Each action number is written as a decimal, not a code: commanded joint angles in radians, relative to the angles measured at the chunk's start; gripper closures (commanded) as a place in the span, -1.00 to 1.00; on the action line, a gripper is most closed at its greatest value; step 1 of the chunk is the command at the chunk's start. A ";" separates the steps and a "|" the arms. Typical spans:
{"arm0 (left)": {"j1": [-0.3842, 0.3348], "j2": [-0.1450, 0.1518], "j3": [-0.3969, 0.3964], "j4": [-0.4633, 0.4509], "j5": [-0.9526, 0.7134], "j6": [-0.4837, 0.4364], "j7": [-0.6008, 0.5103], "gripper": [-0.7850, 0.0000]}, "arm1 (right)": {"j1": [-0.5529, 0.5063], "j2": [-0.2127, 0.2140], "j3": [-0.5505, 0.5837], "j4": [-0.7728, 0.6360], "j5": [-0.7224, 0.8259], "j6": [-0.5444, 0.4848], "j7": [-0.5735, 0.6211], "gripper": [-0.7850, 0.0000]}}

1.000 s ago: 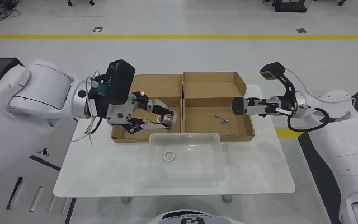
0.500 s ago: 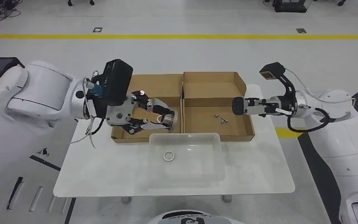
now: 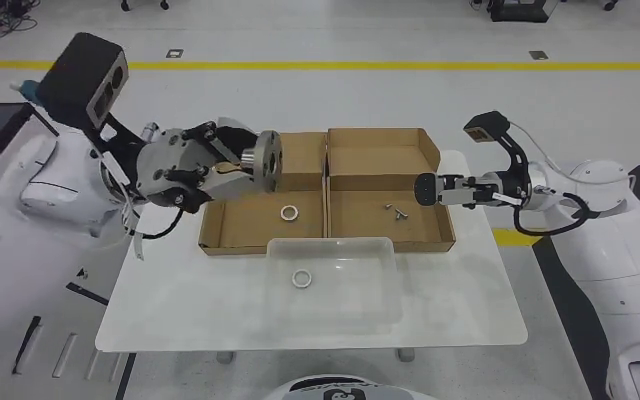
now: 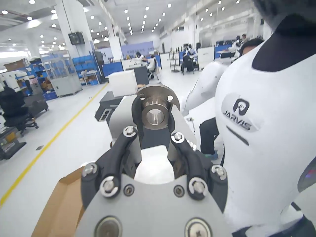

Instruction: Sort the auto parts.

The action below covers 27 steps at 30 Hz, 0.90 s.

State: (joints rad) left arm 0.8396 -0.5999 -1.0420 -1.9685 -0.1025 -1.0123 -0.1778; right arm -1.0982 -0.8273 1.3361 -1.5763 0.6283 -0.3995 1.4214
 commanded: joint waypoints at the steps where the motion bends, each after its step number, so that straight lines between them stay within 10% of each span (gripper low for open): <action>1: 0.020 -0.011 -0.010 -0.010 -0.007 0.000 0.057 1.00 | 0.000 0.000 0.000 0.000 0.000 0.000 0.000 -1.00; 27: 0.163 -0.150 -0.048 -0.121 0.141 0.000 0.413 1.00 | 0.000 0.000 0.000 0.000 0.000 0.000 0.000 -1.00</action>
State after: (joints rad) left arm 1.0018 -0.7442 -1.0924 -2.0864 0.0332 -1.0123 0.2140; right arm -1.0982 -0.8273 1.3361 -1.5763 0.6283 -0.3995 1.4214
